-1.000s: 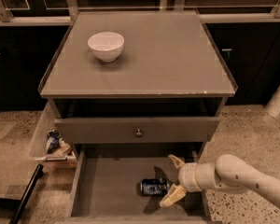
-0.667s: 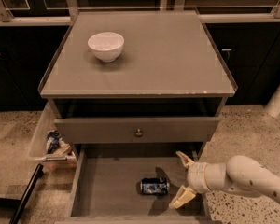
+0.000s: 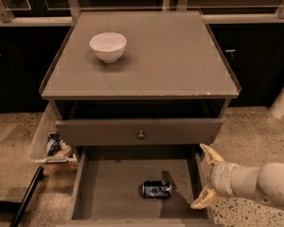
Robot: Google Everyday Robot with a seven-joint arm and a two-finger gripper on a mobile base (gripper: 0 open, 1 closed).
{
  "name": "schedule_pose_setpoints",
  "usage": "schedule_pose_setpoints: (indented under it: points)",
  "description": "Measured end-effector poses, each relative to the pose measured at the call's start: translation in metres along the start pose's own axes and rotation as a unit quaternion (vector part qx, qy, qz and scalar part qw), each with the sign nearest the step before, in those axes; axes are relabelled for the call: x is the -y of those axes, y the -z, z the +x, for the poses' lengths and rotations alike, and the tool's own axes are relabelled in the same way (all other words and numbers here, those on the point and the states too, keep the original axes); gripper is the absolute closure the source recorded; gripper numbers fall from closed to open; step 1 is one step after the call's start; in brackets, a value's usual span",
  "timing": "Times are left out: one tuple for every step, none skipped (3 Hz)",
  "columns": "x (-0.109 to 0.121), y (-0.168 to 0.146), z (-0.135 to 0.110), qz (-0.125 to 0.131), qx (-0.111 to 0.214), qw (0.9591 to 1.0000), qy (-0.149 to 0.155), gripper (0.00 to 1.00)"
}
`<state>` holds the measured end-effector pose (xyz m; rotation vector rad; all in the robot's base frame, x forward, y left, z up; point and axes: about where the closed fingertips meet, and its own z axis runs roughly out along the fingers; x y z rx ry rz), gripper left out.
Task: Place pepsi can into middle drawer
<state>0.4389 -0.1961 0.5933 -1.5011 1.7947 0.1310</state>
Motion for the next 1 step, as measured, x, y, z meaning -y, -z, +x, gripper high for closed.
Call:
schedule_pose_setpoints:
  points:
    - [0.0029, 0.0069, 0.0001, 0.006, -0.005, 1.0, 0.002, 0.0]
